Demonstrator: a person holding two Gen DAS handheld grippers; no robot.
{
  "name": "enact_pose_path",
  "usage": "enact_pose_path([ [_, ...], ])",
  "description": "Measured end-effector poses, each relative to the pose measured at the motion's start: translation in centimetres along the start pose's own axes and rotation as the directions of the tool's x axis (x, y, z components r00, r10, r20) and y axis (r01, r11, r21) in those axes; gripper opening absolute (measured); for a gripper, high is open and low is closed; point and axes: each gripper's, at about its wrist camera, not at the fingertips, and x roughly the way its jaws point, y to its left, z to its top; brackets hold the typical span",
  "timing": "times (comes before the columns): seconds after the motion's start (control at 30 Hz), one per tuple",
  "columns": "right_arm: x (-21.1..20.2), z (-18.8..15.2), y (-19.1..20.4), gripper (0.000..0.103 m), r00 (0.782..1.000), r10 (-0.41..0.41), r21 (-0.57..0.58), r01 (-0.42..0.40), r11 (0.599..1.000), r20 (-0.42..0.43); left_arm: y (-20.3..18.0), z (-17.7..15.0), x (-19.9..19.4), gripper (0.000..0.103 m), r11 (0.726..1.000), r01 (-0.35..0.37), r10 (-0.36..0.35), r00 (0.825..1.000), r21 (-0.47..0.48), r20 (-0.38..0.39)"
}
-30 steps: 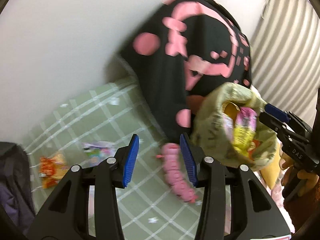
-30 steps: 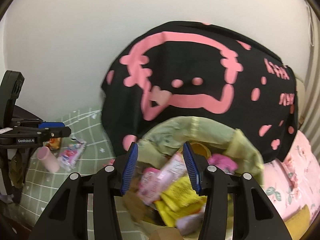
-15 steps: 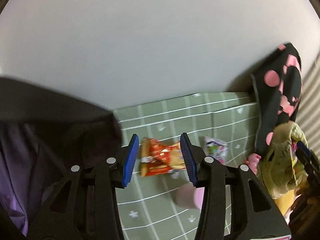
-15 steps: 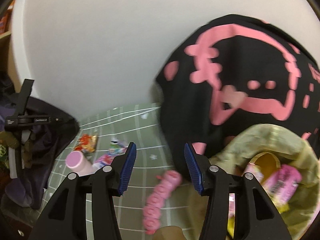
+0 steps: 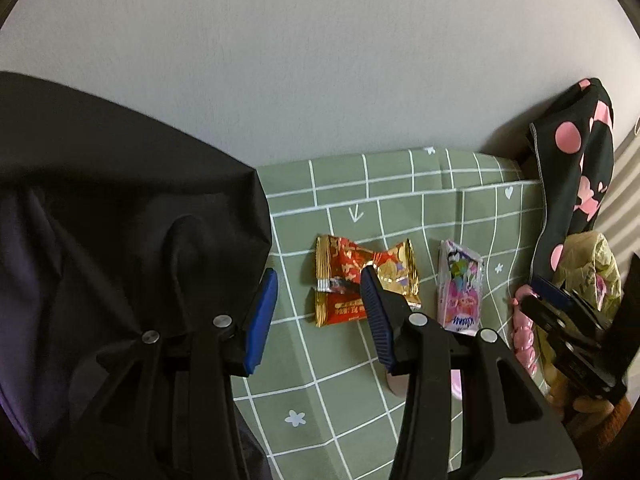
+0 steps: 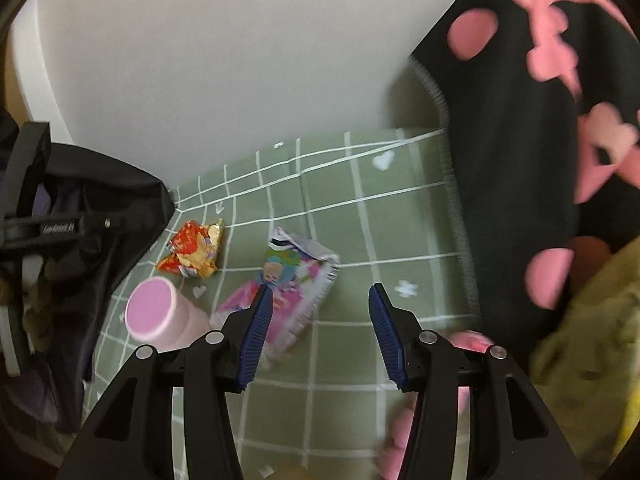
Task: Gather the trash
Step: 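Grasp the red-gold wrapper with the left gripper while the right grasps the white-pink tissue packet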
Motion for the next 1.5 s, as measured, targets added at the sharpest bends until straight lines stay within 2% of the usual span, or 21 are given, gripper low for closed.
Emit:
enact_pose_path([
  [0.17, 3.7, 0.3, 0.3, 0.047, 0.997, 0.065, 0.009, -0.065, 0.998, -0.040, 0.6, -0.4, 0.7, 0.041, 0.999, 0.039, -0.039, 0.999, -0.005, -0.037],
  [0.33, 5.5, -0.3, 0.9, 0.046, 0.993, 0.082, -0.041, -0.086, 0.995, -0.081, 0.5, -0.1, 1.5, 0.041, 0.997, 0.074, -0.075, 0.994, -0.016, -0.076],
  [0.37, 5.5, -0.5, 0.9, 0.042, 0.992, 0.092, -0.040, -0.095, 0.995, -0.087, 0.3, 0.0, 1.7, 0.041, 0.997, 0.074, -0.075, 0.994, -0.012, -0.080],
  [0.43, 5.7, -1.2, 0.7, 0.022, 0.991, 0.087, -0.038, -0.092, 0.995, -0.105, 0.0, 0.3, 2.1, 0.041, 0.997, 0.074, -0.073, 0.994, -0.002, -0.086],
  [0.47, 5.5, -1.4, 0.6, 0.019, 0.991, 0.085, -0.038, -0.089, 0.995, -0.102, -0.1, 0.4, 2.3, 0.041, 0.997, 0.072, -0.072, 0.993, 0.001, -0.089],
  [0.5, 5.2, -1.6, 0.4, 0.007, 0.990, 0.089, -0.029, -0.093, 0.995, -0.107, -0.2, 0.5, 2.6, 0.041, 0.997, 0.071, -0.070, 0.993, 0.006, -0.092],
  [0.7, 1.8, -2.0, -1.5, 0.003, 0.997, 0.032, 0.030, -0.029, 0.999, -0.076, -1.5, 0.9, 4.6, 0.041, 0.999, 0.036, -0.032, 0.994, 0.036, -0.100],
  [0.87, -1.3, -2.2, -1.9, 0.003, 0.999, 0.004, 0.035, -0.002, 0.999, -0.050, -2.0, 1.1, 6.5, 0.041, 1.000, -0.003, 0.006, 0.993, 0.021, -0.116],
  [1.1, -2.9, -3.9, -1.3, 0.003, 0.998, 0.028, 0.007, -0.028, 1.000, -0.051, -3.2, 1.3, 7.0, 0.041, 0.999, -0.028, 0.033, 0.992, 0.047, -0.125],
  [1.13, -2.6, -3.9, -0.8, 0.004, 0.998, 0.035, 0.004, -0.035, 0.999, -0.054, -3.3, 1.2, 7.0, 0.039, 0.999, -0.028, 0.033, 0.991, 0.046, -0.127],
  [1.2, -2.5, -4.1, -0.3, 0.005, 0.998, 0.041, -0.010, -0.041, 0.999, -0.057, -3.7, 1.0, 7.1, 0.027, 0.999, -0.021, 0.026, 0.991, 0.040, -0.132],
  [1.27, -2.2, -4.3, 0.6, 0.017, 0.997, 0.050, -0.041, -0.052, 0.998, -0.053, -3.8, 1.0, 7.0, 0.021, 0.999, -0.007, 0.012, 0.991, 0.040, -0.131],
  [1.3, -1.8, -4.3, 1.1, 0.035, 0.997, 0.061, -0.058, -0.064, 0.996, -0.056, -3.9, 0.9, 6.7, 0.019, 0.999, 0.004, 0.001, 0.992, 0.042, -0.127],
  [1.33, -1.6, -4.3, 1.6, 0.045, 0.995, 0.077, -0.078, -0.082, 0.994, -0.060, -4.1, 0.9, 6.4, 0.016, 0.999, 0.012, -0.006, 0.992, 0.046, -0.123],
  [1.5, 0.5, -4.0, 2.6, 0.046, 0.992, 0.096, -0.116, -0.104, 0.988, -0.080, -4.2, 1.1, 4.6, 0.014, 0.999, 0.009, -0.005, 0.996, 0.042, -0.089],
])
